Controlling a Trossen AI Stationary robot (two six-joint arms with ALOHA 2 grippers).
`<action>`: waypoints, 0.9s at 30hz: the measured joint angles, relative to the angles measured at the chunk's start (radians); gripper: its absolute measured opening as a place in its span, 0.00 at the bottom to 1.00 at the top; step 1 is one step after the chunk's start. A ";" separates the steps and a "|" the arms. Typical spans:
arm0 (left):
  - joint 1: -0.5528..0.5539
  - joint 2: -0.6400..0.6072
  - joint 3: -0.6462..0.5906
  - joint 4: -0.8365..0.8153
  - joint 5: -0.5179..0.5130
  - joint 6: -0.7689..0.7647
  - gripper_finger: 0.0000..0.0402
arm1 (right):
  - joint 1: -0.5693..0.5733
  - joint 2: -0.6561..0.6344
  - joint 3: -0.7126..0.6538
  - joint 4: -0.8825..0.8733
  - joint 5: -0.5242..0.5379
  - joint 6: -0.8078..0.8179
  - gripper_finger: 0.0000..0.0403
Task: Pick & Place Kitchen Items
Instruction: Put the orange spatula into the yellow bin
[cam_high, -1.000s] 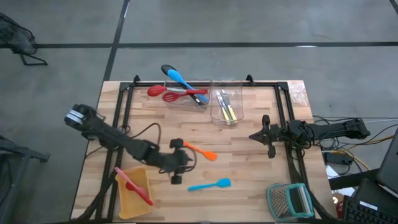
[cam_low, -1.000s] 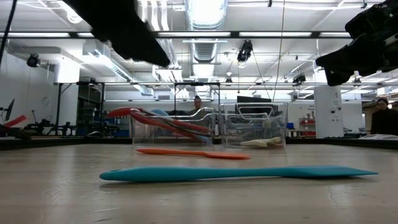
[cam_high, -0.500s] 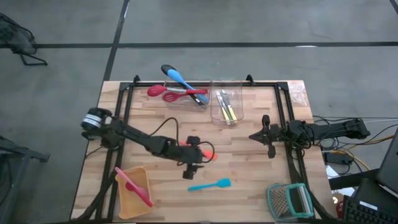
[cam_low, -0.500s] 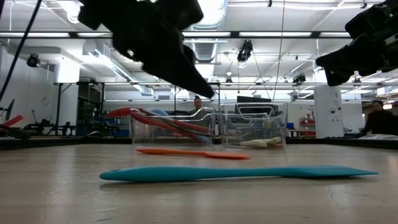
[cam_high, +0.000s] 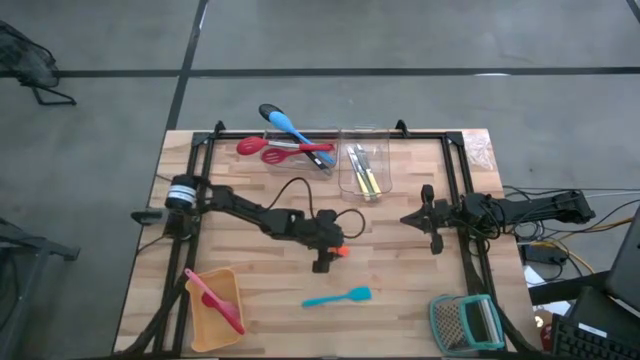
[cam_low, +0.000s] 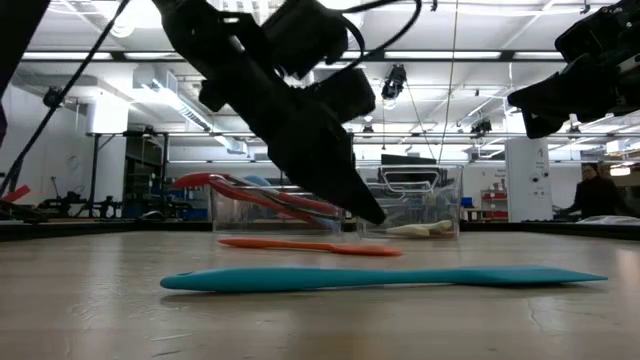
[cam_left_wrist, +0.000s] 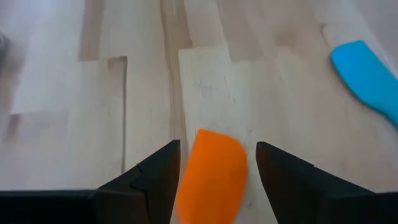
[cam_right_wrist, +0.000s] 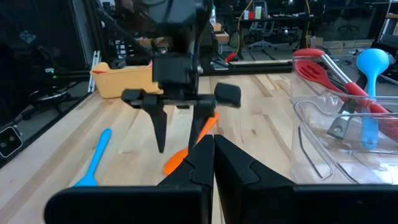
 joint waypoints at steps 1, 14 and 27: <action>0.002 0.009 0.002 0.001 0.005 0.001 0.54 | 0.000 0.000 0.000 0.001 0.000 0.000 0.02; 0.023 0.053 0.004 -0.065 0.024 -0.008 0.54 | 0.000 -0.001 0.000 0.000 0.000 0.001 0.02; 0.030 0.062 0.003 -0.059 0.047 -0.003 0.26 | 0.000 -0.001 0.000 0.000 0.000 0.001 0.02</action>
